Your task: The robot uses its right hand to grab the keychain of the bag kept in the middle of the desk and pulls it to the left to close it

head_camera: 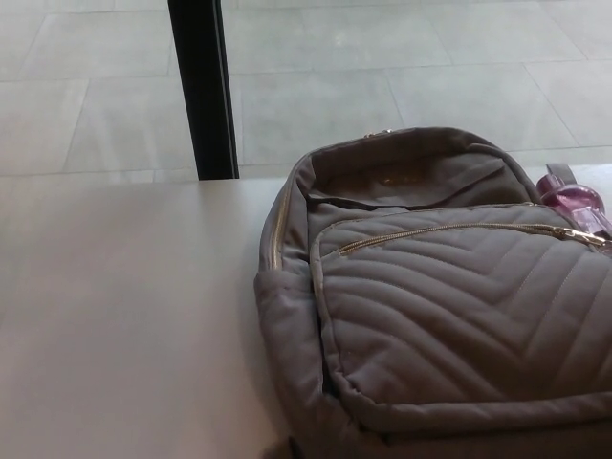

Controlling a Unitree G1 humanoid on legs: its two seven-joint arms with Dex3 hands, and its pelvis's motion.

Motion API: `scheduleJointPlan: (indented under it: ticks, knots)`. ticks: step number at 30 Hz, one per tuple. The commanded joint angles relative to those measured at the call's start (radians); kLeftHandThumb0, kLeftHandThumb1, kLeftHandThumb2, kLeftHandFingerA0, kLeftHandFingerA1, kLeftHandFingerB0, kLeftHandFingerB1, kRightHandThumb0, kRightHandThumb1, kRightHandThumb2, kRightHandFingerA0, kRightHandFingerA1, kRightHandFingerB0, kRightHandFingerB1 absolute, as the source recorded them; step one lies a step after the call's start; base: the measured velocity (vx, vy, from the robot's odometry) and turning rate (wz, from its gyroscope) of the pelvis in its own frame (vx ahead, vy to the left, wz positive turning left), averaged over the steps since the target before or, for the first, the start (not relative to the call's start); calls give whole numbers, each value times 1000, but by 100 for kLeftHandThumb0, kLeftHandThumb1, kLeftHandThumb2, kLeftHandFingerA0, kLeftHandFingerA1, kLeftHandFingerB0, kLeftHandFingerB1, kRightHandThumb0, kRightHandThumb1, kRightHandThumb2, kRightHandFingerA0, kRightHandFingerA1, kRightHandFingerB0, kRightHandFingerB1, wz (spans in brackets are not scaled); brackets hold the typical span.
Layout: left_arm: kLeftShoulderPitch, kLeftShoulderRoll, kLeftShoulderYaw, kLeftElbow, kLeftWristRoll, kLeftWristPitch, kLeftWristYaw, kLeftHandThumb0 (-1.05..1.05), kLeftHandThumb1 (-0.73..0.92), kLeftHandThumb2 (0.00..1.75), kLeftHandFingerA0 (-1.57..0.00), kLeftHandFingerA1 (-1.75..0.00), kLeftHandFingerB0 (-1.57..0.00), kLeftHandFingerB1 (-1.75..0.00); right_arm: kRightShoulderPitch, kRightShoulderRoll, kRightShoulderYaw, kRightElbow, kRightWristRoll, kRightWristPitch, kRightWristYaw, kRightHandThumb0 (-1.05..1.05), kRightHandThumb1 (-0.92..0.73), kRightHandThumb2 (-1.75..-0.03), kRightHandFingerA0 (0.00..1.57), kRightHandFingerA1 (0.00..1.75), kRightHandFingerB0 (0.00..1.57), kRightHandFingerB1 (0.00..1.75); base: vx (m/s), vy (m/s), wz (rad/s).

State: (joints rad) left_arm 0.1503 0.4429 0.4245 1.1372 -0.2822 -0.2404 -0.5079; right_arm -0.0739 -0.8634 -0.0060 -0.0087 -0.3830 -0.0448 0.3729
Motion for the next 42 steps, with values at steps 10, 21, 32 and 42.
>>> scheduleJointPlan:
  ticks: [10,21,32,42]
  knots:
    - [3,8,9,3,-2,-7,0,-105,51,131,-90,-125,-69,-117,17,58,11,114,-93,-156,-218,-11,-67,-82,92,139,90,89,0,0,0]
    - [2,6,18,-2,-8,-2,-20,-105,59,103,-87,-132,-60,-132,25,155,-43,211,-83,-275,-418,4,-52,-90,78,175,61,162,0,0,0]
    - [18,0,13,-24,2,-24,-18,-105,54,132,-84,-127,-69,-116,-14,253,-81,292,-44,-372,-541,8,-48,-108,77,174,72,155,0,0,0]
    - [5,-1,22,6,-7,-38,-35,-105,51,131,-82,-131,-75,-120,-51,363,-177,305,70,-333,-543,12,-38,-126,85,170,84,143,0,0,0]
